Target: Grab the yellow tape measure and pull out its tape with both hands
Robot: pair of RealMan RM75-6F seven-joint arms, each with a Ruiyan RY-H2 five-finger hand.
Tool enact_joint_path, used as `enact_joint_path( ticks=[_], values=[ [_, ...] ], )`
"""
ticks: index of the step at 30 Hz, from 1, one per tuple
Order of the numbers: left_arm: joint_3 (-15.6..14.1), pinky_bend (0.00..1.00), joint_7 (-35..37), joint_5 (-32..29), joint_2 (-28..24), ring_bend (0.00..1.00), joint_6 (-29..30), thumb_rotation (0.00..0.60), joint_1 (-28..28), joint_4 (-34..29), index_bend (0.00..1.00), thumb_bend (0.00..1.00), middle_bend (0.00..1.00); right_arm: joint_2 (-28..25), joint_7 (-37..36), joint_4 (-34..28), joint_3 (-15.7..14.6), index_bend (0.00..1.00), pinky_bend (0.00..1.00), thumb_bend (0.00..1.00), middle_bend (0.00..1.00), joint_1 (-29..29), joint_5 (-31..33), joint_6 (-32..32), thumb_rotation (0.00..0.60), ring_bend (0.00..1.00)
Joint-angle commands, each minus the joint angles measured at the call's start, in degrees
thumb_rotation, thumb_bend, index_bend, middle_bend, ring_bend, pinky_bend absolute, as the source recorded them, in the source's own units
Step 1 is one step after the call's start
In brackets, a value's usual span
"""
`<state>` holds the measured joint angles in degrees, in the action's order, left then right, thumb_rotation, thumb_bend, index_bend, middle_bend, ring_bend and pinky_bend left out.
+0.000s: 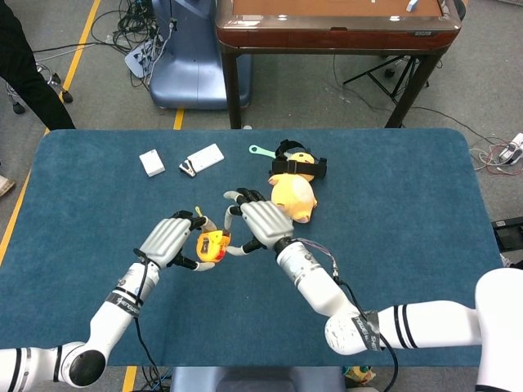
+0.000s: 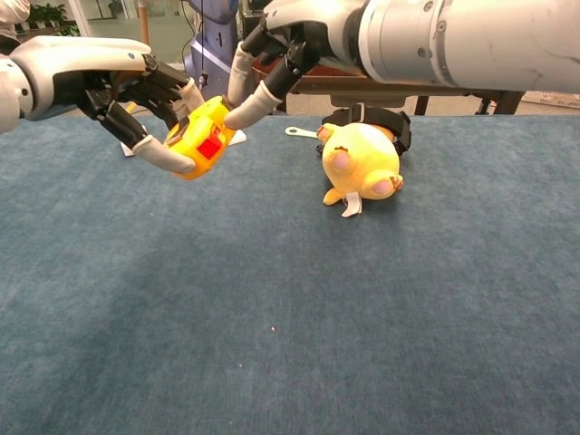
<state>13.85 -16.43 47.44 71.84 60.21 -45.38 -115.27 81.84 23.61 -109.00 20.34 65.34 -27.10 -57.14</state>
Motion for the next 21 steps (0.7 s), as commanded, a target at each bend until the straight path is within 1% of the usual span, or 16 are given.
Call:
enact_joint_path(
  ticks=[1,21],
  values=[
    [-0.03,0.13,0.06,-0.01,0.02,0.31,0.07,0.600,-0.05,0.01,0.49,0.15,0.47,0.15,0.00,0.19,0.04,0.47,0.01,0.26,0.12,0.29,0.25,-0.13,0.600,0.02],
    [-0.96,0.13,1.31,0.99,-0.61,0.30,-0.03,0.600,0.35,0.36,0.49,0.15,0.47,0.38,-0.74,1.57,-0.12,0.47,0.01,0.26,0.12,1.65,2.02,0.20,0.600,0.02]
  ],
)
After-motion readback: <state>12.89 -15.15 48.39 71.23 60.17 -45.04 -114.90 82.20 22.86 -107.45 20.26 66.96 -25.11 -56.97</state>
